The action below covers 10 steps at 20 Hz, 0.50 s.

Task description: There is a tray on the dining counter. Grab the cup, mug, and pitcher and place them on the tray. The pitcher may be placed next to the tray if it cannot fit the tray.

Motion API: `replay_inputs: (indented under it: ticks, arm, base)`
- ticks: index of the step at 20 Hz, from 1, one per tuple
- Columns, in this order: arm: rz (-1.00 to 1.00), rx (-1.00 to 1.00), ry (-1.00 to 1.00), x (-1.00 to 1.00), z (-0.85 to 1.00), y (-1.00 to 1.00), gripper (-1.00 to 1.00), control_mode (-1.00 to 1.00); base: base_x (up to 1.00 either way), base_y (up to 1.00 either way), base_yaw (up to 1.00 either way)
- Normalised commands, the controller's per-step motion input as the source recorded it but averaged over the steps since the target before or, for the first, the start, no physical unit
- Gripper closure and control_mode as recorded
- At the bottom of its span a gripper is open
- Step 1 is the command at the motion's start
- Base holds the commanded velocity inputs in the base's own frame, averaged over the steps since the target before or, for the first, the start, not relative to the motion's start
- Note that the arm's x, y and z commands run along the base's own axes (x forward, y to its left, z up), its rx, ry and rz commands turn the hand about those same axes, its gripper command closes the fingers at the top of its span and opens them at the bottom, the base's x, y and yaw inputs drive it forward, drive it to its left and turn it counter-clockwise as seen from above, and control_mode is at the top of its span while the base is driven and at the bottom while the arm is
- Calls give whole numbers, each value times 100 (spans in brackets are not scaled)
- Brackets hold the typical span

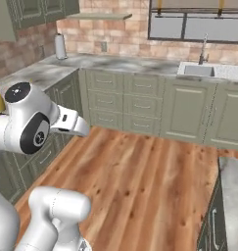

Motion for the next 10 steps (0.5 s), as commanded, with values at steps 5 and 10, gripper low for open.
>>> replay_inputs:
  ticks: [5, 10]
  arm:
    - [0, 0, 0, 0, 0, 0, -100, 100]
    - [0, 0, 0, 0, 0, 0, -100, 100]
  base:
    - [100, -29, 48]
    - [60, -20, 76]
